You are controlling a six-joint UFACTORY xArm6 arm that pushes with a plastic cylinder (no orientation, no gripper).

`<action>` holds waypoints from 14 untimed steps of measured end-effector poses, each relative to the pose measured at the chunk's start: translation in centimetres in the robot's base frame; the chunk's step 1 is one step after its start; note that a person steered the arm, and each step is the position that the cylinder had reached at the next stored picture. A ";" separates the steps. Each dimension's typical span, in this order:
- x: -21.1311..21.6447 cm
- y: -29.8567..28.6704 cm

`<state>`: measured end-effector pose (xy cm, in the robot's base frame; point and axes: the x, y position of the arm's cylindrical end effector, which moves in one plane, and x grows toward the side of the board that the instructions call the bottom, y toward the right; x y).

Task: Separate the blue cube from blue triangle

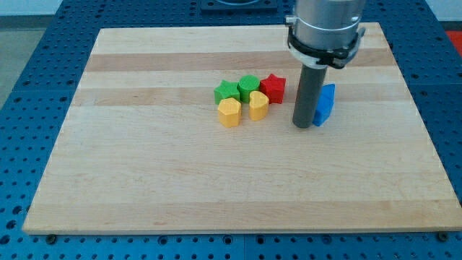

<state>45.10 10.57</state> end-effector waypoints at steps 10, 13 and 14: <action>-6.4 8.7; -4.9 3.3; -4.4 2.8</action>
<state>40.67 13.33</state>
